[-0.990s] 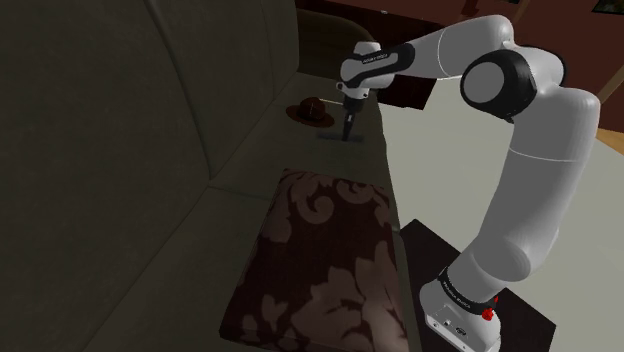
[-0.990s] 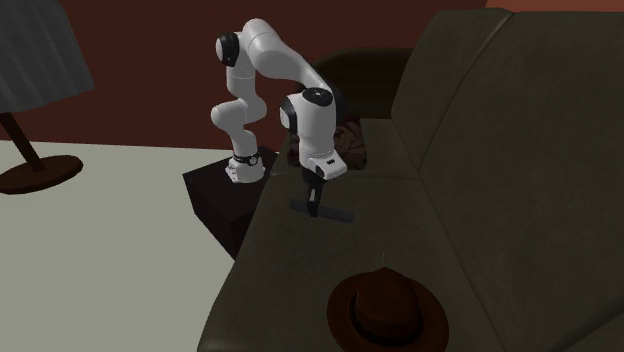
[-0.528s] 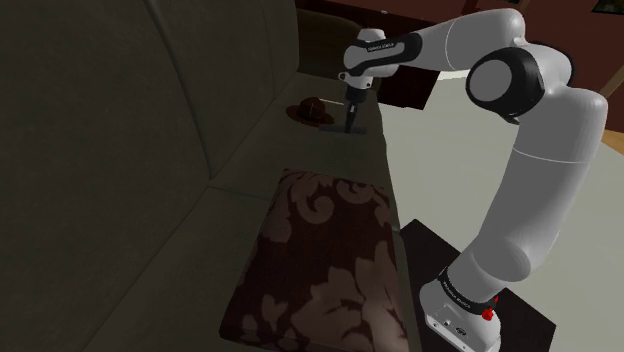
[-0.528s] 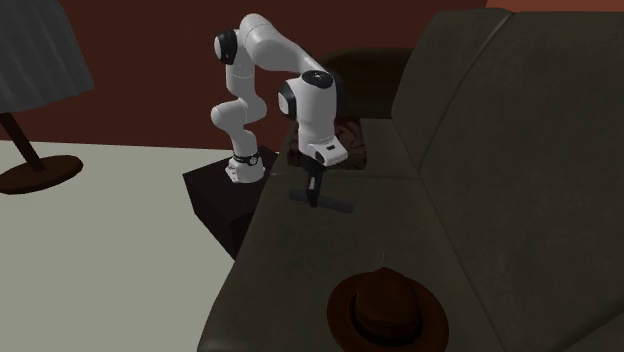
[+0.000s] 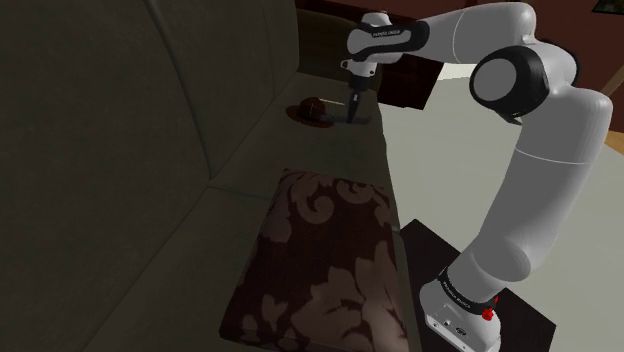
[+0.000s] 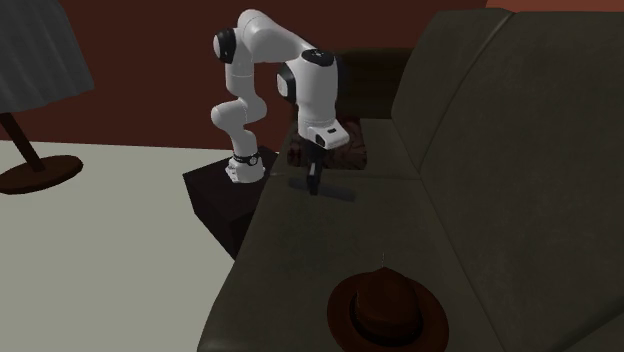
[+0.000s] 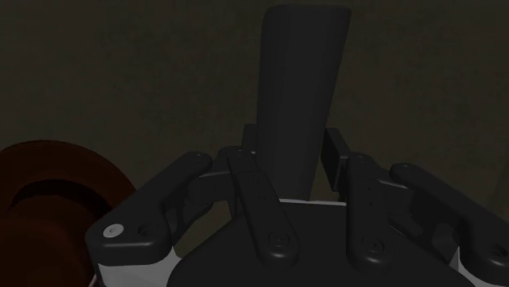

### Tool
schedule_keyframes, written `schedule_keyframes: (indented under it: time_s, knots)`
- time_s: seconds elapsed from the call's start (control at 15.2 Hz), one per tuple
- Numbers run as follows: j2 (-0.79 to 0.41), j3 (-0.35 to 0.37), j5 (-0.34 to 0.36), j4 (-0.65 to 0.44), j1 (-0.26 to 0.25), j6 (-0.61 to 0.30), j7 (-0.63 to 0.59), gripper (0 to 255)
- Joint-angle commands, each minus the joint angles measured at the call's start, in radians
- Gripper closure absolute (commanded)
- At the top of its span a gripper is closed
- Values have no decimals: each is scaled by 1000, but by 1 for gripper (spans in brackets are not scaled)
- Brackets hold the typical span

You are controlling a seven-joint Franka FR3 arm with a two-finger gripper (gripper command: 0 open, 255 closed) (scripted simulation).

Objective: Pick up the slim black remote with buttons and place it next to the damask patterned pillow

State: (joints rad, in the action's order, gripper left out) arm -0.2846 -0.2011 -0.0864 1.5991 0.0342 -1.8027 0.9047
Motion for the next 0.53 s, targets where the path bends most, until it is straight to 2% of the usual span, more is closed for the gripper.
schedule_keyframes:
  time_s: [0.0,0.46]
  knots:
    - [3,0,1,-22,0,26,-2,255]
    - [7,-2,3,-112,2,118,-6,255]
